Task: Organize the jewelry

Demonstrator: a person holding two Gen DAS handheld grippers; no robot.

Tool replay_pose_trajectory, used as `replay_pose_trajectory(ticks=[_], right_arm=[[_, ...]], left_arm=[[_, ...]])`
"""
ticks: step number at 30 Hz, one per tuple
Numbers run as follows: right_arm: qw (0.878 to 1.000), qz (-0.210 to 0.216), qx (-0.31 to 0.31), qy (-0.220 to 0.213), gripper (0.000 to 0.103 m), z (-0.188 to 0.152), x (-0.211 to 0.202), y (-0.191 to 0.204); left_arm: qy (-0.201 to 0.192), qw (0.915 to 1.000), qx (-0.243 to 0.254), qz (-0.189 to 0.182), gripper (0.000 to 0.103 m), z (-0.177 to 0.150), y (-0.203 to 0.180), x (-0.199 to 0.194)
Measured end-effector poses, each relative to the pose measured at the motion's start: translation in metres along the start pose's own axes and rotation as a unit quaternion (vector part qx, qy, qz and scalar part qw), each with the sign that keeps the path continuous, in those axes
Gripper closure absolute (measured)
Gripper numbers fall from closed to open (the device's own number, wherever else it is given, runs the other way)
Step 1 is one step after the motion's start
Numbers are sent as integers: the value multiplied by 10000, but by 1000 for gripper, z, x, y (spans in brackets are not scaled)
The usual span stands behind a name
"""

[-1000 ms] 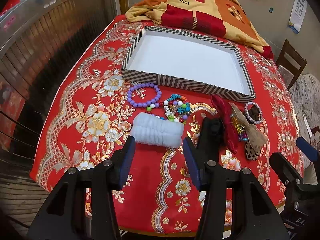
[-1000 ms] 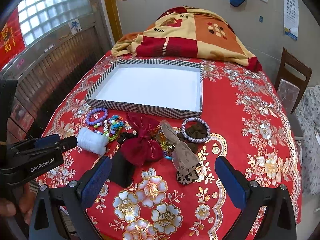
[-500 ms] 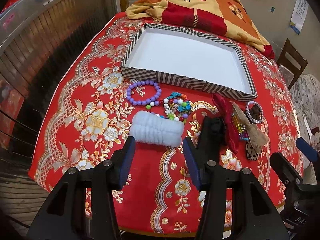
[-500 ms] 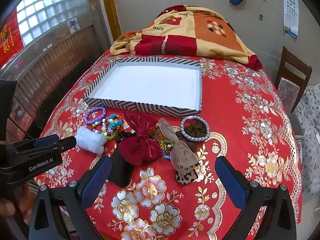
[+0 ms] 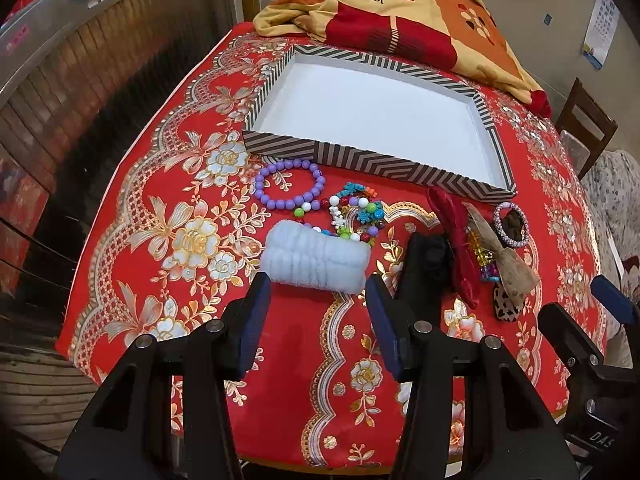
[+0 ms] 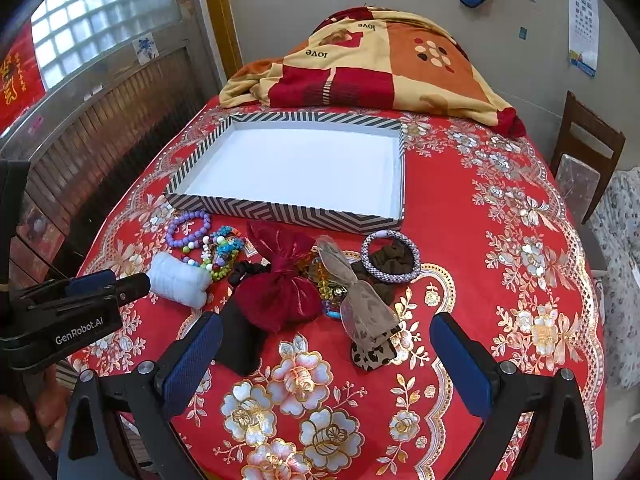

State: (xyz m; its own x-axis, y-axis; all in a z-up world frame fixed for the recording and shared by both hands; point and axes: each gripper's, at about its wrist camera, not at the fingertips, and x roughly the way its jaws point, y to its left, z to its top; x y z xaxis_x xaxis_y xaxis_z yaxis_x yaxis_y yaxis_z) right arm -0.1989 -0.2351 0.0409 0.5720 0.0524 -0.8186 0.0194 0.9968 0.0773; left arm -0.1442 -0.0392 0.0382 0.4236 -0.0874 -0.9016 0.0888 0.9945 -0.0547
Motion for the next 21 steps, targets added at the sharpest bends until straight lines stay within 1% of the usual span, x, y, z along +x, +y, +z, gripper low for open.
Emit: replay_pose_trajectory(ticks=[7,10,14,16,19,21], right_arm=[[10000,-4,32,12,0,-1,2,-4],[10000,7,88,45,0,-4,3,-10],[9998,19,177,100,0,-9,7,-21],[9996,67,259,112,1,-11,8,-27],[9994,141,301,100,6,-11,8,-33],[9992,180,342,98,8,-11,8,-38]], left_arm=[[60,10000,-36,-49,54,1,3,2],[173,9996,-96,-223,54,0,10,6],[318,9989,-121,-317,54,-3,20,12],[410,9981,-176,-424,54,-4,27,16],[524,9965,-298,-580,54,-5,36,22],[569,9960,-332,-607,54,-5,38,24]])
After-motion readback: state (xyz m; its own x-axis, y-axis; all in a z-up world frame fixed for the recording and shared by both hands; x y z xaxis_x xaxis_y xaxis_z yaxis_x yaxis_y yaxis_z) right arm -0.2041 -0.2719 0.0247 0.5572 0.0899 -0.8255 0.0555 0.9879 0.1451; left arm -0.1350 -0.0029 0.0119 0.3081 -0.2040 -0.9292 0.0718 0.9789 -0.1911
